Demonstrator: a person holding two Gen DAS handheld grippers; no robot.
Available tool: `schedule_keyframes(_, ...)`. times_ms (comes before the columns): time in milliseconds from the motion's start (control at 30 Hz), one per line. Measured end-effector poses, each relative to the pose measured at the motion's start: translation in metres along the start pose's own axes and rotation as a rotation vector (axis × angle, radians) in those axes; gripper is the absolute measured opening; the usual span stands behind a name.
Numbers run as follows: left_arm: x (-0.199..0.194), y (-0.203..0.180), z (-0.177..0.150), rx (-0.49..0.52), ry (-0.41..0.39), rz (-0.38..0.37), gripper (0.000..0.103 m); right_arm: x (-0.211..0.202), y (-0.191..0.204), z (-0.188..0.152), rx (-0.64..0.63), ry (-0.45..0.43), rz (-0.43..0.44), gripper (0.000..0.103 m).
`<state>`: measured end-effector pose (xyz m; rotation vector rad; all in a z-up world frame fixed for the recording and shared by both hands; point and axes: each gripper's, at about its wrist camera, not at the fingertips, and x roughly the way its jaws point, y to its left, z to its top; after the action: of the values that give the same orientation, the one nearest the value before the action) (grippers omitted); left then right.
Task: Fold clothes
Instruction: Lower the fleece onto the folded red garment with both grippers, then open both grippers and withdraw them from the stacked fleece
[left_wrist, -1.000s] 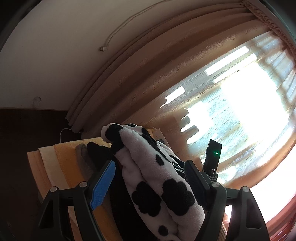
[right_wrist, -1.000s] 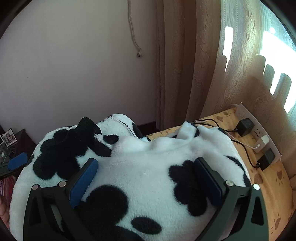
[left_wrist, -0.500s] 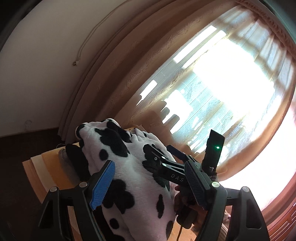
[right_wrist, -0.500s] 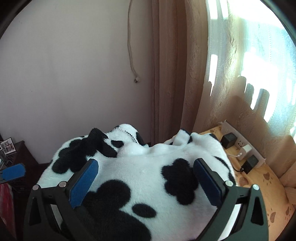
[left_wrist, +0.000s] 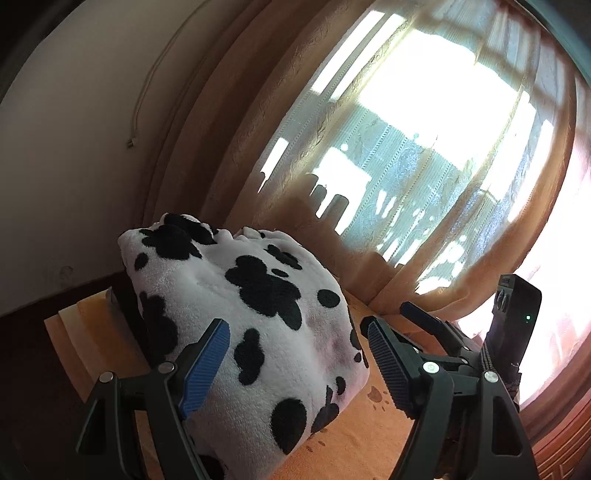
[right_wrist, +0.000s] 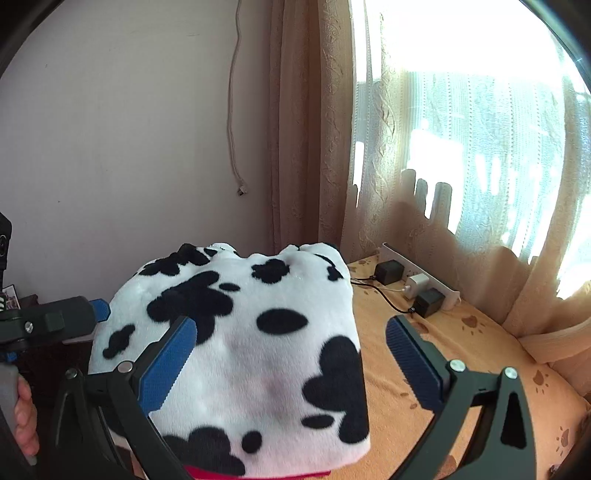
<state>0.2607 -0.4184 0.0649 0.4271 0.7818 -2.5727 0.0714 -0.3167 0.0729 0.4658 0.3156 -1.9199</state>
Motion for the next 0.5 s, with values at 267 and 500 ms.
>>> schedule_keyframes(267, -0.009, -0.044, -0.037, 0.117, -0.036, 0.302, 0.08, -0.037, -0.022, -0.04, 0.1, 0.035, 0.045, 0.103)
schedule_keyframes(500, -0.026, -0.072, -0.059, 0.177, -0.092, 0.438, 0.08, -0.079, -0.013, -0.059, 0.047, 0.004, 0.079, 0.103)
